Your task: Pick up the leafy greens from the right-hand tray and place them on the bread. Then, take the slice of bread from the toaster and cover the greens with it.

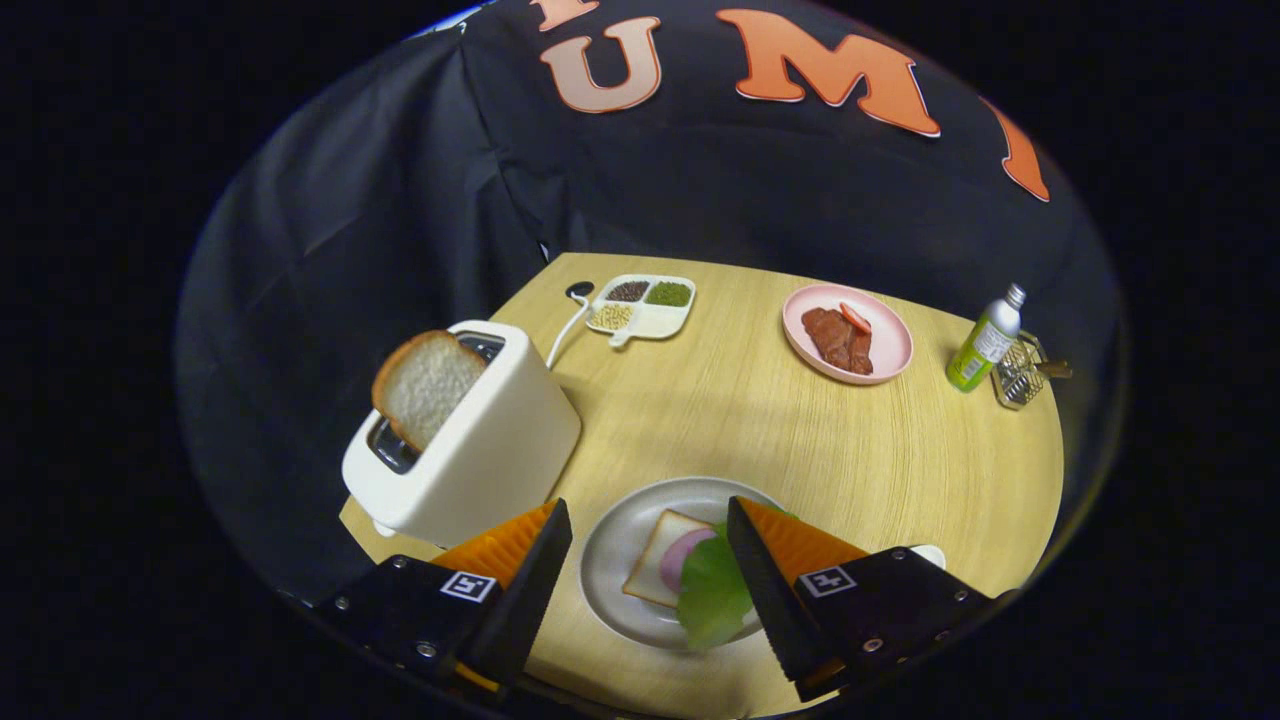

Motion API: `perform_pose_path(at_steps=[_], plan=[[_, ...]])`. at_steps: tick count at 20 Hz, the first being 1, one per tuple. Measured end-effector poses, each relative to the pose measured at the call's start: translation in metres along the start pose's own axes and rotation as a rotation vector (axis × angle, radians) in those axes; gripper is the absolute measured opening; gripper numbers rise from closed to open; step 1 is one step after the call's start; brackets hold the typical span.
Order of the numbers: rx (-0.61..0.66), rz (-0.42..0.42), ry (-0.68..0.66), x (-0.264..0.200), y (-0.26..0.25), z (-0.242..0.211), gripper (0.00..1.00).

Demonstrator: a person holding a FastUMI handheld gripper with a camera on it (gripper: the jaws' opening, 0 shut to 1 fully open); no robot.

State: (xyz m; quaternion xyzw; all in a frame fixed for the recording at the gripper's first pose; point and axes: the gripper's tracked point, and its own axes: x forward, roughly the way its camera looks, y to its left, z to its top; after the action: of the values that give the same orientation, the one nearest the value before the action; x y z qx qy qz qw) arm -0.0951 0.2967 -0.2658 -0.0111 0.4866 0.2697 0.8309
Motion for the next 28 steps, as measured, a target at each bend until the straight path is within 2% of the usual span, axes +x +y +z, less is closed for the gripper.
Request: perform_pose_path(at_steps=[6, 12, 16, 21, 23, 25, 26, 27, 28], plan=[[-0.048, 0.027, 0.030, -0.009, 0.062, 0.046, 0.94], [-0.074, 0.024, 0.081, 0.014, 0.120, 0.078, 0.94], [-0.101, -0.009, 0.146, 0.034, 0.145, 0.083, 0.94], [-0.116, -0.080, 0.264, 0.064, 0.150, 0.069, 0.94], [-0.110, -0.115, 0.319, 0.070, 0.147, 0.061, 0.90], [-0.099, -0.141, 0.361, 0.072, 0.145, 0.055, 0.78], [-0.093, -0.149, 0.378, 0.075, 0.144, 0.053, 0.68], [-0.075, -0.149, 0.396, 0.076, 0.143, 0.052, 0.63], [-0.052, -0.151, 0.415, 0.076, 0.145, 0.050, 0.51]])
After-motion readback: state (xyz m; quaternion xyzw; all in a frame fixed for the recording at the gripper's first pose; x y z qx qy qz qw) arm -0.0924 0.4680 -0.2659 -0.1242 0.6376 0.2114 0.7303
